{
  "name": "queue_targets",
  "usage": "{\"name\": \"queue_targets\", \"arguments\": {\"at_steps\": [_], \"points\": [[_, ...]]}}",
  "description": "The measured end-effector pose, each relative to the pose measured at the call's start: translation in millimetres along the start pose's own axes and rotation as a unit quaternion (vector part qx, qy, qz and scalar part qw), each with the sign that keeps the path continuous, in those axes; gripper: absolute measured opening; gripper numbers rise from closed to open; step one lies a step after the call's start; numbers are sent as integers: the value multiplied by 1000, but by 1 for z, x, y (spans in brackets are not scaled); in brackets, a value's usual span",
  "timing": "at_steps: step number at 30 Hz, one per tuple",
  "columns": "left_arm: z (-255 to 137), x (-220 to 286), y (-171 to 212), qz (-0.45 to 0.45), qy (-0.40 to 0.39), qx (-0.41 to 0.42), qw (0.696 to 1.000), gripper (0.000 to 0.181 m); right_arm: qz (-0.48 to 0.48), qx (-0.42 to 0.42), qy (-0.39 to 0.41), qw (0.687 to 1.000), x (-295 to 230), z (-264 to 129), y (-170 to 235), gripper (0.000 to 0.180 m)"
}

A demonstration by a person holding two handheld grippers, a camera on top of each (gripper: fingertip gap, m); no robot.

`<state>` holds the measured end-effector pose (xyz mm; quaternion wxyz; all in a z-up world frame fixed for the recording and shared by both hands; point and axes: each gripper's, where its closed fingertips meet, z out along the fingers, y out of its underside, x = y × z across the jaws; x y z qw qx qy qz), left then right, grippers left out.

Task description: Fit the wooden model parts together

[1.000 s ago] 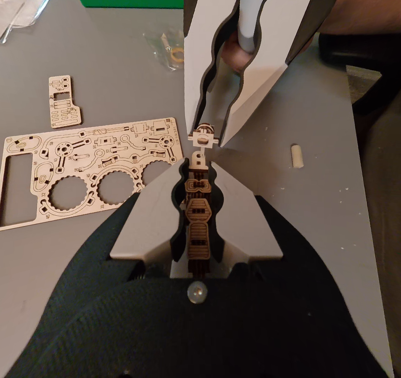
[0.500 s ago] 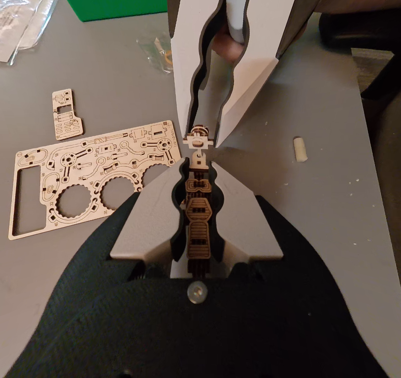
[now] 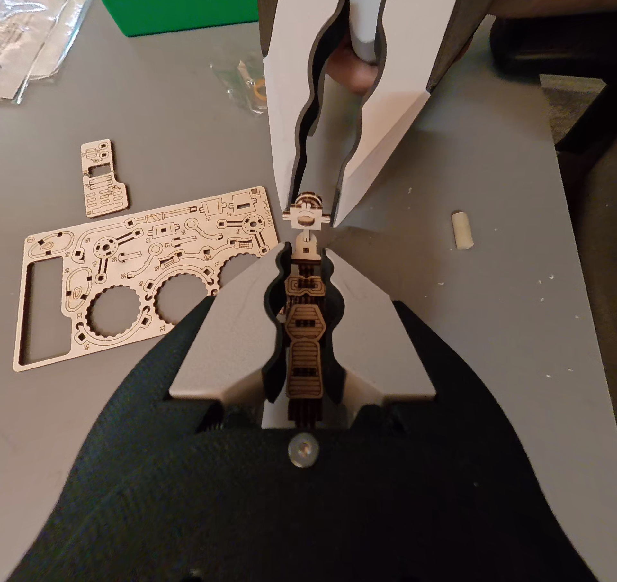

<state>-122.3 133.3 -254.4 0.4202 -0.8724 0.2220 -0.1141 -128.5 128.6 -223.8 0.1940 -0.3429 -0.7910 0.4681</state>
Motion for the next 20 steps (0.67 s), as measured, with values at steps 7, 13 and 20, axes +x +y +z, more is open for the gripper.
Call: {"name": "queue_targets", "arguments": {"at_steps": [7,13,20], "points": [[0,0,0,5,0,1,1000,15,-8,-14,-8,1000,-2,-1,1,18],[0,0,0,9,2,4,1000,15,-24,-30,-17,999,-2,-1,2,17],[1,0,0,13,2,3,1000,15,-41,-74,-36,996,-2,-2,4,17]]}}
